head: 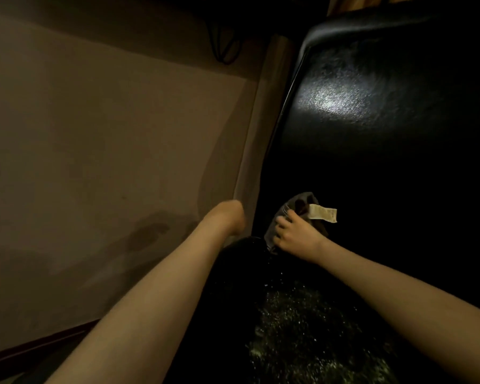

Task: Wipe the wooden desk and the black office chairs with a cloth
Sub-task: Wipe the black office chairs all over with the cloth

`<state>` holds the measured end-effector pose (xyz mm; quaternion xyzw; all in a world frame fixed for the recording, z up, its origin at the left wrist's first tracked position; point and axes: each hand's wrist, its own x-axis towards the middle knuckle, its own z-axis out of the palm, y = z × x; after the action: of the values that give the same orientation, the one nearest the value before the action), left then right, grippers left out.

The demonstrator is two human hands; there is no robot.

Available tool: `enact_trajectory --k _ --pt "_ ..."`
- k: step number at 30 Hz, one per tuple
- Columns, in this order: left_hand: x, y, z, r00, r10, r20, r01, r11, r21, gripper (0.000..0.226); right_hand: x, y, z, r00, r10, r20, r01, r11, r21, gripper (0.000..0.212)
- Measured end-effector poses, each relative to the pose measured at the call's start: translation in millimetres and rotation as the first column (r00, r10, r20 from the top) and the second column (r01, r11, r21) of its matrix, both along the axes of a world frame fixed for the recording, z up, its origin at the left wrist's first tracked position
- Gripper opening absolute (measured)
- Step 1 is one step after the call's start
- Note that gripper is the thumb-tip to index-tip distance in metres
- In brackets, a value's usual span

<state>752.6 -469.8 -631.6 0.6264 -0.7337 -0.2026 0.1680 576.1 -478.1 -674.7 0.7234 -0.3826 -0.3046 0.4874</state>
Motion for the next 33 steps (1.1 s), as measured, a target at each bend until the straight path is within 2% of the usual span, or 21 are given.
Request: enact_trajectory --k 1,3,4,6,9,12,15,22,27,31,33 --pt "-0.2 -3.7 -9.1 0.995 -0.024 0.096 0.017 0.997 0.075 0.022 12.2 -1.8 1.0 0.996 -0.022 0.083 0.023 1.0 -0.003 0.033" --pt "-1.7 -14.1 -31.3 0.963 -0.075 0.259 0.021 0.978 0.206 0.034 38.1 -13.3 2.8 0.94 -0.054 0.337 0.075 0.996 -0.049 0.031" --pt "-2.7 -17.6 -40.8 0.942 -0.087 0.325 0.009 0.972 0.235 0.042 50.9 -18.3 3.7 0.897 -0.049 0.438 0.091 0.993 -0.076 0.032" --pt "-4.5 -22.5 -52.4 0.916 -0.093 0.39 -0.005 0.97 0.243 0.048 67.5 -34.5 -2.6 0.836 -0.044 0.547 0.11 0.99 -0.089 0.032" --pt "-7.5 -28.4 -60.7 0.901 -0.089 0.424 -0.007 0.976 0.219 0.044 76.5 -48.9 -12.6 0.831 -0.084 0.55 0.182 0.975 -0.127 0.028" --pt "-6.3 -35.0 -67.2 0.903 -0.09 0.421 -0.003 0.977 0.214 0.042 73.7 -68.8 -31.0 0.833 -0.211 0.511 0.273 0.961 -0.047 0.032" --pt "-4.8 -39.1 -71.4 0.909 -0.118 0.4 0.027 0.974 0.227 0.044 68.4 -73.4 -28.7 0.834 -0.259 0.487 0.304 0.953 -0.014 0.03" --pt "-12.8 -37.7 -72.3 0.88 -0.177 0.44 0.076 0.968 0.239 0.046 54.4 -63.4 -15.6 0.651 -0.407 0.641 0.402 0.901 0.164 0.036" --pt "-8.3 -35.3 -75.4 0.89 -0.177 0.421 0.084 0.969 0.231 0.044 42.6 -52.1 -17.1 0.519 -0.447 0.729 0.421 0.875 0.238 0.046" --pt "-9.3 -33.7 -78.0 0.876 -0.185 0.444 0.092 0.97 0.224 0.042 28.7 -33.6 -16.2 0.446 -0.507 0.737 0.462 0.836 0.296 0.064" --pt "-10.1 -32.3 -77.7 0.872 -0.174 0.457 0.081 0.973 0.216 0.04 22.4 -20.2 -15.0 0.409 -0.546 0.731 0.514 0.8 0.31 0.063"
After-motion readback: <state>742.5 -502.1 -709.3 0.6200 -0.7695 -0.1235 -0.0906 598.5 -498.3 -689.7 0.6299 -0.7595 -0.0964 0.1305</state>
